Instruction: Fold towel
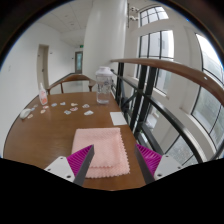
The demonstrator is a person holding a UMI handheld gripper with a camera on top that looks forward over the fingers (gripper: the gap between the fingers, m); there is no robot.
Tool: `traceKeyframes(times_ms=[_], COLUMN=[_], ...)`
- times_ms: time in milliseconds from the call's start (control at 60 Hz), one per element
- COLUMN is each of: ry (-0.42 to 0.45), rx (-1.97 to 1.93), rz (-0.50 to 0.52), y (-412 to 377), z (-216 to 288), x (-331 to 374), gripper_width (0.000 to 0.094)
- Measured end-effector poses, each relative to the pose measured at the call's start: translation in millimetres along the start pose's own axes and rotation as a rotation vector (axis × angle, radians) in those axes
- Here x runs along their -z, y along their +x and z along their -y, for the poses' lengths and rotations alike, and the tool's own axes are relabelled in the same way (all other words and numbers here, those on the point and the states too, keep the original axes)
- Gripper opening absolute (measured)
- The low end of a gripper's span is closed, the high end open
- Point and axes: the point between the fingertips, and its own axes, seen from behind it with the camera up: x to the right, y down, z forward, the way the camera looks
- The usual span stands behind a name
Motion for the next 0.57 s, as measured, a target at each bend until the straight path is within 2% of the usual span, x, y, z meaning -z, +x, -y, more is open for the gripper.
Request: traceKeyframes(times_ms=[300,567], ry=[0.123,0.160], rx=[0.100,0.076], rz=[0.114,0.133], y=[-80.3,-106.6], z=[0.3,-11.2], x=[111.1,153.9], gripper_width=[0.0846,0.0846])
